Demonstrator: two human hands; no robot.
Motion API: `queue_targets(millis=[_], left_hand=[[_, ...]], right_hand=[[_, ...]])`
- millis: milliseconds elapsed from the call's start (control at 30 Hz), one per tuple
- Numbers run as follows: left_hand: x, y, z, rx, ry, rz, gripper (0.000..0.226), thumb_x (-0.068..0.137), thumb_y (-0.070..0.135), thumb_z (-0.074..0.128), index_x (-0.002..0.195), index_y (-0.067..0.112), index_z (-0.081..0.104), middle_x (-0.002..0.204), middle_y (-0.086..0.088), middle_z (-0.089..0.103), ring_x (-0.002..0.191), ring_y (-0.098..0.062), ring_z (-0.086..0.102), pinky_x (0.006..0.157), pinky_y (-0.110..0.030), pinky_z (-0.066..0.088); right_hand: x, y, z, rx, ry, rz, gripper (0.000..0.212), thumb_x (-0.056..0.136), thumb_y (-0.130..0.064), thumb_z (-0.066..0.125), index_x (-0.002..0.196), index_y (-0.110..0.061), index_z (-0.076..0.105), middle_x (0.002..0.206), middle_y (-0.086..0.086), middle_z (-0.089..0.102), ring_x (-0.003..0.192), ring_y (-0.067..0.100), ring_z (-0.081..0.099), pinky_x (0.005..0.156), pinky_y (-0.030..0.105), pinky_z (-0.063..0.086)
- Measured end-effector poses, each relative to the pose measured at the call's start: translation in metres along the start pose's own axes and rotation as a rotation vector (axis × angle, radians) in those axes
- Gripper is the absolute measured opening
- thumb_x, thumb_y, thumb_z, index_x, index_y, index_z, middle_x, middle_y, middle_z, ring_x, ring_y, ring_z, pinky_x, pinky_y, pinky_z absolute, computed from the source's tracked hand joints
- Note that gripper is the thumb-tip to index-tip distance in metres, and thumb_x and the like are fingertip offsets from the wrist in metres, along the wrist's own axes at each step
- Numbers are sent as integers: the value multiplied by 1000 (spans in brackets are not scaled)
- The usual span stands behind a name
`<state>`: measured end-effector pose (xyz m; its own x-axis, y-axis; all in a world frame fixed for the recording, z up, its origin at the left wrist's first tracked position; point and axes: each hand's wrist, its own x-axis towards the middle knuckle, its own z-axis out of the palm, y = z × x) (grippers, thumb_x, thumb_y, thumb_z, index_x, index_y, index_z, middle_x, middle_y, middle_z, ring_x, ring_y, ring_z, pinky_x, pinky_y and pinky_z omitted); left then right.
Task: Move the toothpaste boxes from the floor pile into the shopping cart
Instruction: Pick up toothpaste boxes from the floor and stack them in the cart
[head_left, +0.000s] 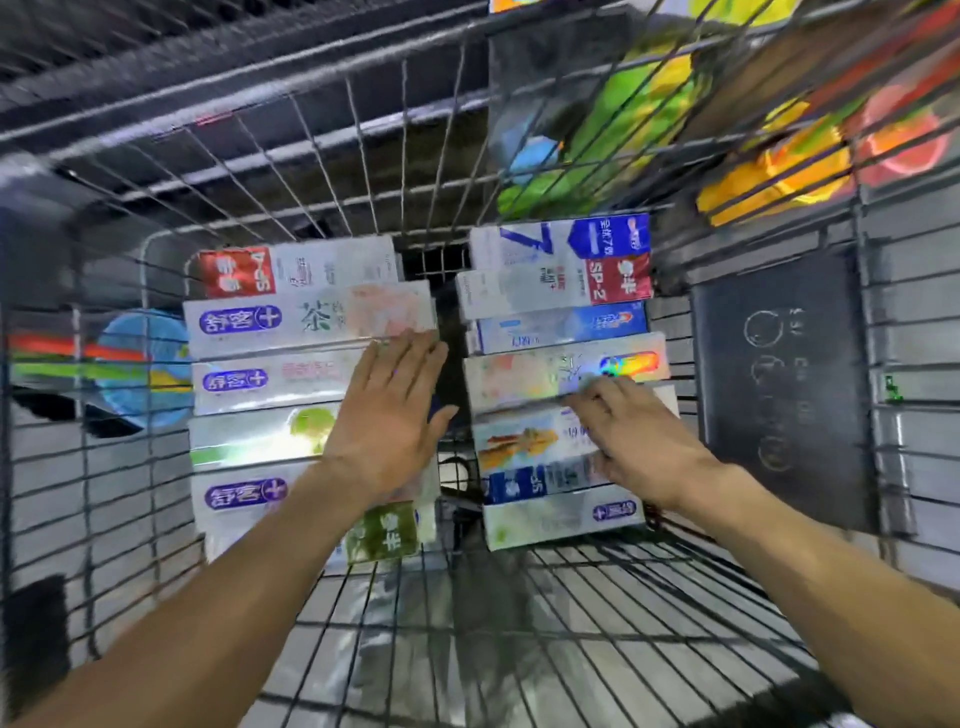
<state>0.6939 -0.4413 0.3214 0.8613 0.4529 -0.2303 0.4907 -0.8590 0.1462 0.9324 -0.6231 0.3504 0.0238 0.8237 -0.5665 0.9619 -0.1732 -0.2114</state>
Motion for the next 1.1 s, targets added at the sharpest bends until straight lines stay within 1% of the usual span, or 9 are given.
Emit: queue_targets(millis=[167, 400, 500, 633, 700, 767, 900, 1000, 1100], left_hand=[[0, 7, 9, 42, -37, -15, 70, 100, 51, 29, 153, 6, 36, 160, -14, 34, 149, -31, 26, 122, -50, 17], [-2, 17, 10, 73, -121, -34, 69, 101, 52, 28, 156, 10, 30, 163, -10, 27, 152, -30, 20, 124, -51, 15], [-3, 23, -6, 75, -102, -29, 70, 99, 52, 26, 154, 10, 35, 160, -11, 35, 149, -31, 28, 123, -51, 20], [-4, 21, -60, 166, -87, 1, 73, 98, 52, 19, 155, 9, 31, 161, -11, 32, 150, -30, 27, 123, -48, 10], [-4, 17, -103, 196, -72, -20, 73, 98, 51, 16, 156, 8, 29, 162, -10, 29, 151, -31, 25, 123, -49, 10], [-10, 15, -150, 221, -24, -70, 73, 96, 51, 18, 151, 7, 39, 157, -12, 39, 146, -32, 35, 120, -52, 20], [-50, 3, -234, 207, 56, -193, 72, 92, 52, 30, 142, 6, 54, 146, -15, 53, 136, -35, 49, 111, -56, 40], [-98, -9, -291, 203, 156, -280, 72, 91, 54, 33, 138, 7, 59, 143, -12, 57, 133, -32, 53, 107, -54, 44], [-157, -29, -333, 221, 259, -388, 72, 92, 55, 33, 138, 8, 59, 144, -12, 57, 135, -33, 51, 109, -55, 42]], right_hand=[[7, 3, 20, -84, 107, 73, 81, 46, -19, 91, 121, -10, 64, 109, 14, 62, 97, 34, 59, 81, 41, 54], [-1, -1, 23, -122, 121, 250, 57, 51, -16, 90, 103, -16, 67, 96, 10, 62, 85, 32, 59, 71, 40, 52], [-7, -5, 10, -125, 56, 279, 52, 66, -18, 83, 114, -18, 64, 106, 9, 60, 96, 30, 58, 81, 41, 50], [-14, -15, -40, -43, 92, 165, 51, 93, -33, 60, 140, -17, 48, 136, 9, 49, 124, 31, 47, 103, 42, 39], [-17, -27, -79, -34, 193, 149, 53, 90, -39, 62, 136, -15, 53, 134, 10, 54, 121, 32, 52, 100, 43, 43], [-21, -44, -118, -29, 320, 135, 52, 83, -45, 63, 124, -12, 63, 122, 13, 63, 109, 35, 61, 91, 45, 50], [-40, -96, -203, -33, 424, 62, 64, 85, -56, 38, 119, -10, 65, 117, 17, 65, 103, 38, 62, 88, 47, 53], [-59, -139, -257, -39, 497, 28, 67, 83, -59, 41, 122, -10, 65, 122, 16, 64, 110, 37, 61, 92, 48, 52], [-72, -186, -301, -88, 559, -25, 77, 85, -66, 38, 140, -14, 53, 144, 17, 52, 132, 37, 49, 109, 50, 40]])
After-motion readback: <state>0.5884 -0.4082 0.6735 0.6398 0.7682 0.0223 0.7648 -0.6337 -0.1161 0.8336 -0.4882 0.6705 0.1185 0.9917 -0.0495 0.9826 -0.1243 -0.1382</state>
